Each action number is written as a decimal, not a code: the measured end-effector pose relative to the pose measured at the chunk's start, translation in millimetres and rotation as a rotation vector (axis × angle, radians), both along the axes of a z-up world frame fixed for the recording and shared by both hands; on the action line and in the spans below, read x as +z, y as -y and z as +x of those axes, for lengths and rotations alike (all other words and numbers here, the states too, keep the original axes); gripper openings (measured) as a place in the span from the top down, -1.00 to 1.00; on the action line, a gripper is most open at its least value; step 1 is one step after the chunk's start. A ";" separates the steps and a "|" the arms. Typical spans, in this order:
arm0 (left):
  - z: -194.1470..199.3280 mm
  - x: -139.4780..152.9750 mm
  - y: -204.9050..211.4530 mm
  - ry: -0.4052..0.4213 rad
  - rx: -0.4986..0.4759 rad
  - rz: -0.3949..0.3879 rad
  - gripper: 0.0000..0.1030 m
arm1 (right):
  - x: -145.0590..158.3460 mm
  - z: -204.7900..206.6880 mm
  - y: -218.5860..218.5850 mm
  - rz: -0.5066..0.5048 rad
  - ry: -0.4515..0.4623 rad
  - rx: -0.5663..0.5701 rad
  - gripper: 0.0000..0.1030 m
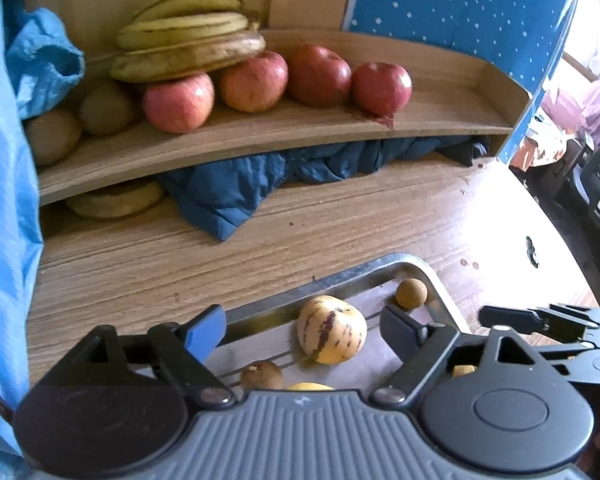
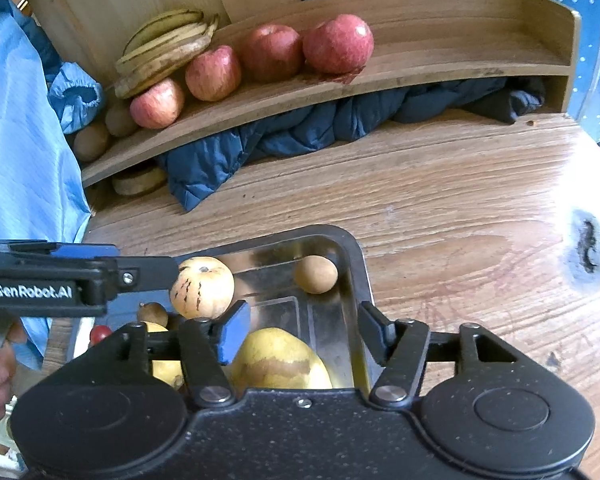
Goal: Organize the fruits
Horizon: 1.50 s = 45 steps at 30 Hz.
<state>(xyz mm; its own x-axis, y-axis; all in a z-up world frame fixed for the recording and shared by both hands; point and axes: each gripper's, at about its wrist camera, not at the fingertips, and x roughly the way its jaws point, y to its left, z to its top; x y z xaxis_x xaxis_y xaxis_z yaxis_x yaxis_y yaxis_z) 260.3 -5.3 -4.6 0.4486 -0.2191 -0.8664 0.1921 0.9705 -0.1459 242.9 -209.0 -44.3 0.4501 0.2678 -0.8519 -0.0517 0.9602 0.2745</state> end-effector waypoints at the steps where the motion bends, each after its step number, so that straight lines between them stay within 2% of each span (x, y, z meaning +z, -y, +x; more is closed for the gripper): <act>1: -1.6 1.4 -2.5 0.005 0.006 -0.001 -0.82 | 2.0 -2.6 -0.1 -0.004 0.007 -0.005 -0.33; 4: -7.2 5.5 -10.2 0.022 0.029 0.001 -0.95 | 9.4 -9.4 -1.5 -0.018 0.025 -0.021 -0.45; 10: -19.8 10.5 -22.5 0.043 0.048 0.001 -0.99 | 22.3 -23.8 -3.1 -0.038 0.060 -0.059 -0.61; 12: -24.3 12.3 -26.4 0.052 0.052 -0.001 -0.99 | 25.8 -28.6 -4.0 -0.045 0.074 -0.075 -0.75; 19: -40.1 16.1 -40.1 0.077 0.068 -0.024 -0.99 | 42.9 -50.1 -9.0 -0.080 0.140 -0.117 -0.79; 22: -45.5 18.7 -45.2 0.087 0.082 -0.036 -0.99 | 52.5 -57.5 -12.1 -0.098 0.166 -0.115 -0.92; 31: -60.6 30.7 -50.3 0.131 0.134 -0.038 -0.99 | 70.0 -66.1 -16.1 -0.106 0.237 -0.062 -0.99; 45: -104.2 44.7 -31.6 0.165 0.263 -0.025 -0.99 | 84.2 -82.4 -2.7 -0.088 0.291 0.068 -0.99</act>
<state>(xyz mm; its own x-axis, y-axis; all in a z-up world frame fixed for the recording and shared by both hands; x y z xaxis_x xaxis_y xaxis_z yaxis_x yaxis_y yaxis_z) 156.0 26.3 40.2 0.6272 -0.0974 -0.7727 -0.0416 0.9865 -0.1581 160.5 -206.3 40.0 0.6621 0.2367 -0.7111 -0.1808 0.9712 0.1549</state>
